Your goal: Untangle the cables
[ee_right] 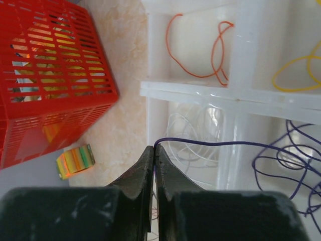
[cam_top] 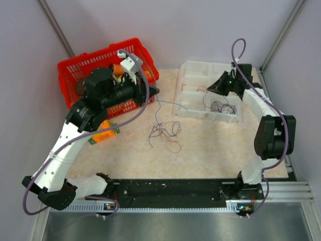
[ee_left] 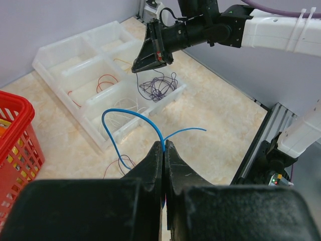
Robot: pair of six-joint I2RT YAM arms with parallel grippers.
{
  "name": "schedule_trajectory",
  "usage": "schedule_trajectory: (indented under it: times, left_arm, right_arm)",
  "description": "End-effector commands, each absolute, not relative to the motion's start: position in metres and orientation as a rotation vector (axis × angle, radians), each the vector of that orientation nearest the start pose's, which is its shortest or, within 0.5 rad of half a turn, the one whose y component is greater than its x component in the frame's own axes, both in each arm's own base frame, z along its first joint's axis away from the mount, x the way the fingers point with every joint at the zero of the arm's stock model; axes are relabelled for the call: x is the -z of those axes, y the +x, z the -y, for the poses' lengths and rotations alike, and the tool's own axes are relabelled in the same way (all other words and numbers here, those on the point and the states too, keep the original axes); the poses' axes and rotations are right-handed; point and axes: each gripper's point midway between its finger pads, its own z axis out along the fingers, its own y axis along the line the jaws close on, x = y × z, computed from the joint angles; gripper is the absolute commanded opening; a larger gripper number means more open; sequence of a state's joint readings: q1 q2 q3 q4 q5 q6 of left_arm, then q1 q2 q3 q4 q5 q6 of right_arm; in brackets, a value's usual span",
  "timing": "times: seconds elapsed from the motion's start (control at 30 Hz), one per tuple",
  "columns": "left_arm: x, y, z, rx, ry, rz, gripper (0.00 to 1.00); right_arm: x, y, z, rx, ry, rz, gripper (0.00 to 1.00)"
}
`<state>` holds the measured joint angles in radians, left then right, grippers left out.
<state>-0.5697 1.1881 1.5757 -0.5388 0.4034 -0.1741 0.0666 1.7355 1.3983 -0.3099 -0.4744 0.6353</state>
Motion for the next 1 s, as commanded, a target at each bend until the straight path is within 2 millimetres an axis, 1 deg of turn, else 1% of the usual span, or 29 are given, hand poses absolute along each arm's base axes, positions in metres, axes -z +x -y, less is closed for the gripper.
schedule_trajectory:
  times: [0.0, 0.07, 0.17, 0.27, 0.33, 0.43, 0.47, 0.5, 0.6, 0.7, 0.77, 0.8, 0.83, 0.87, 0.9, 0.97]
  left_arm:
    - [-0.446, 0.255, 0.252, 0.889, 0.655, -1.607, 0.0]
    - [-0.446, 0.255, 0.251, 0.886, 0.653, -1.61, 0.0]
    - [-0.446, 0.255, 0.25, 0.882, 0.647, -1.611, 0.0]
    - [-0.446, 0.255, 0.25, 0.88, 0.647, -1.613, 0.0]
    - [-0.445, 0.255, 0.25, 0.877, 0.642, -1.617, 0.0]
    - [-0.444, 0.256, 0.249, 0.875, 0.64, -1.623, 0.0]
    - [-0.444, 0.256, 0.25, 0.876, 0.639, -1.627, 0.0]
    - [-0.444, 0.256, 0.251, 0.878, 0.644, -1.627, 0.0]
    - [-0.443, 0.258, 0.252, 0.884, 0.644, -1.633, 0.0]
    - [-0.443, 0.259, 0.253, 0.888, 0.636, -1.63, 0.0]
    - [-0.442, 0.259, 0.253, 0.887, 0.635, -1.635, 0.0]
    - [-0.441, 0.259, 0.253, 0.887, 0.638, -1.636, 0.0]
    - [-0.441, 0.258, 0.253, 0.886, 0.639, -1.635, 0.0]
    - [-0.441, 0.259, 0.252, 0.885, 0.637, -1.634, 0.0]
    - [-0.441, 0.258, 0.252, 0.885, 0.64, -1.635, 0.0]
    - [-0.438, 0.259, 0.252, 0.88, 0.64, -1.64, 0.0]
  right_arm:
    - [-0.202, 0.455, -0.101, -0.955, 0.449, -2.188, 0.0]
    - [-0.19, 0.451, -0.088, -0.921, 0.467, -2.201, 0.0]
    - [-0.165, 0.446, -0.072, -0.861, 0.486, -2.241, 0.0]
    - [-0.137, 0.443, -0.053, -0.742, 0.514, -2.286, 0.0]
    - [-0.123, 0.442, -0.042, -0.649, 0.507, -2.328, 0.0]
    - [-0.107, 0.445, -0.035, -0.58, 0.479, -2.367, 0.0]
    - [-0.105, 0.447, -0.035, -0.57, 0.472, -2.376, 0.0]
    - [-0.099, 0.447, -0.038, -0.571, 0.468, -2.394, 0.0]
    - [-0.091, 0.449, -0.047, -0.559, 0.459, -2.42, 0.0]
    - [-0.081, 0.449, -0.053, -0.503, 0.442, -2.443, 0.0]
    - [-0.078, 0.449, -0.054, -0.468, 0.447, -2.452, 0.0]
    - [-0.078, 0.45, -0.051, -0.443, 0.457, -2.453, 0.0]
    - [-0.077, 0.449, -0.048, -0.422, 0.467, -2.463, 0.02]
    - [-0.079, 0.447, -0.046, -0.395, 0.474, -2.475, 0.06]
    - [-0.081, 0.443, -0.052, -0.371, 0.454, -2.494, 0.12]
    - [-0.098, 0.437, -0.046, -0.319, 0.457, -2.494, 0.25]
